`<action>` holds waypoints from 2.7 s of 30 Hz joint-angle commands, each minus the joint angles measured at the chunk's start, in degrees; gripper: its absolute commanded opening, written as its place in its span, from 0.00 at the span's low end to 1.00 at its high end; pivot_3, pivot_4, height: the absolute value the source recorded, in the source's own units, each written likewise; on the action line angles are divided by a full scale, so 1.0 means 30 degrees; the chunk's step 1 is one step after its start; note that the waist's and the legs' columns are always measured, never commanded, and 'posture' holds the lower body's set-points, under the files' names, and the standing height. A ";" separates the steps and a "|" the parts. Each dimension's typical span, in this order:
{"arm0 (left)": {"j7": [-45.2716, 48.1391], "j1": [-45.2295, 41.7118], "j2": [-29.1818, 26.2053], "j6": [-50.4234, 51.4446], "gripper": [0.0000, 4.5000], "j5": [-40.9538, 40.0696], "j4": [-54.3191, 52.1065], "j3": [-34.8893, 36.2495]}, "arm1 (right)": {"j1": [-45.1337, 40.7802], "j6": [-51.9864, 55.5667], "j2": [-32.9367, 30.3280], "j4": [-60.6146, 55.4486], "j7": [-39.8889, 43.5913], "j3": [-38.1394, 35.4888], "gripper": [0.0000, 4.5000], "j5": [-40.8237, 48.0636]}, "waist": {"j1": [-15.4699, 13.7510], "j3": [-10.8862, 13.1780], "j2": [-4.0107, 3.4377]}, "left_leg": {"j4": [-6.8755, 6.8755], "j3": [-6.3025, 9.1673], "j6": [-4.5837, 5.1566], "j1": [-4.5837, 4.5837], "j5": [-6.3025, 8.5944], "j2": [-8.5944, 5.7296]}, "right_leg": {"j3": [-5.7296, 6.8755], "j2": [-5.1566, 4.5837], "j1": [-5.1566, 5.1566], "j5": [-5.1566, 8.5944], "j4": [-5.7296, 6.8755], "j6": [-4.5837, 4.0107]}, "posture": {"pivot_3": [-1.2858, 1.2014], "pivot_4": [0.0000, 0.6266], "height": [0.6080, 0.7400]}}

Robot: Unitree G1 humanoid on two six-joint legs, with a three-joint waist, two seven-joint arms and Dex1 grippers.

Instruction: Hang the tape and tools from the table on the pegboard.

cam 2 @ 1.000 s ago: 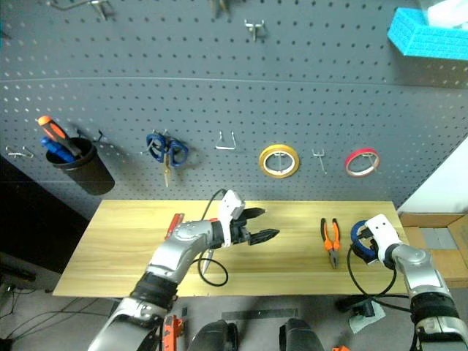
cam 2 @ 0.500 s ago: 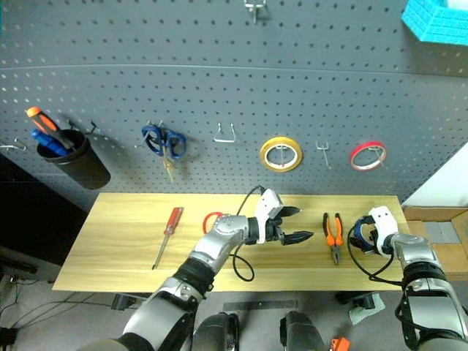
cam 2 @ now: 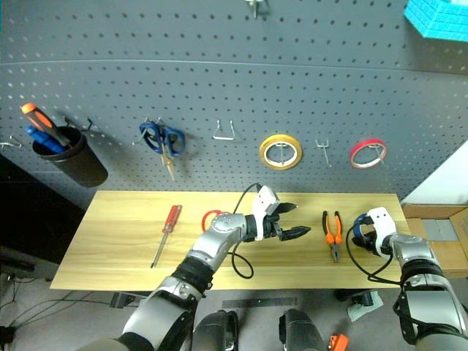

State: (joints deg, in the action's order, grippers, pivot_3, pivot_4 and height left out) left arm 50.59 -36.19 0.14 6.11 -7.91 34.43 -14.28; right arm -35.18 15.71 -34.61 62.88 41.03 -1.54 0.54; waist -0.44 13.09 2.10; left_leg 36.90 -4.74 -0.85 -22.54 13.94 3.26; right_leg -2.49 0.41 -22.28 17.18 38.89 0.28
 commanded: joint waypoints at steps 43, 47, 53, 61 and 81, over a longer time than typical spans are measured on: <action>-0.2744 0.3996 -0.4902 0.7223 1.00 -0.4867 -1.3770 0.2632 | 0.6484 -1.3523 -0.1095 -1.6334 -1.0961 0.3458 0.08 -0.9773 | 0.0983 -0.2791 0.0009 | 0.0019 0.0002 0.0150 0.0050 -0.0051 -0.0191 | -0.0097 -0.0036 0.0039 -0.0065 0.0034 0.0103 | 0.52 0.00 1.00; -0.2739 0.4000 -0.5080 0.6998 1.00 -0.4780 -1.3605 0.2687 | 0.5511 -1.4542 -0.1055 -1.5062 -1.0234 0.3987 0.08 -0.9374 | 0.0925 -0.2794 0.0002 | 0.0022 0.0004 0.0100 -0.0022 -0.0077 -0.0184 | -0.0093 -0.0038 -0.0023 -0.0066 0.0033 0.0102 | 0.52 0.02 1.00; -0.2840 0.3997 -0.5210 0.6867 1.00 -0.4794 -1.3504 0.2783 | 0.4466 -1.4836 -0.0965 -1.3347 -0.7193 0.4535 0.08 -0.7725 | 0.0839 -0.2799 -0.0002 | 0.0036 0.0020 0.0149 0.0031 -0.0051 -0.0187 | -0.0075 -0.0038 0.0028 -0.0070 0.0057 0.0102 | 0.53 0.02 1.00; -0.2827 0.3677 -0.4966 0.6731 1.00 -0.4811 -1.3206 0.2639 | 0.3141 -1.4629 -0.1090 -1.1351 -0.5099 0.4505 0.08 -0.6831 | 0.0786 -0.2799 -0.0004 | 0.0046 0.0016 0.0149 0.0030 -0.0052 -0.0186 | -0.0080 -0.0042 0.0029 -0.0074 0.0061 0.0105 | 0.52 0.05 1.00; -0.2519 0.3498 -0.4813 0.6231 1.00 -0.4605 -1.2629 0.2345 | 0.2592 -1.4403 -0.0638 -1.0221 -0.5172 0.4070 0.86 -0.6253 | 0.0764 -0.2801 -0.0011 | 0.0052 0.0013 0.0124 0.0031 -0.0067 -0.0191 | -0.0077 -0.0119 0.0032 -0.0076 0.0066 0.0102 | 0.52 0.07 1.00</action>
State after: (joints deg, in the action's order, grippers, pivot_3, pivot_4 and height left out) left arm 42.65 -25.11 -14.31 25.74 -21.51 -2.10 -7.10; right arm -26.61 -27.61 -35.82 33.41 26.17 12.48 -19.02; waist 1.85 4.68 2.07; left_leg 37.06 -4.70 -0.47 -22.45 13.74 2.68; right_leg -2.72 0.05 -22.19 16.95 39.09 0.59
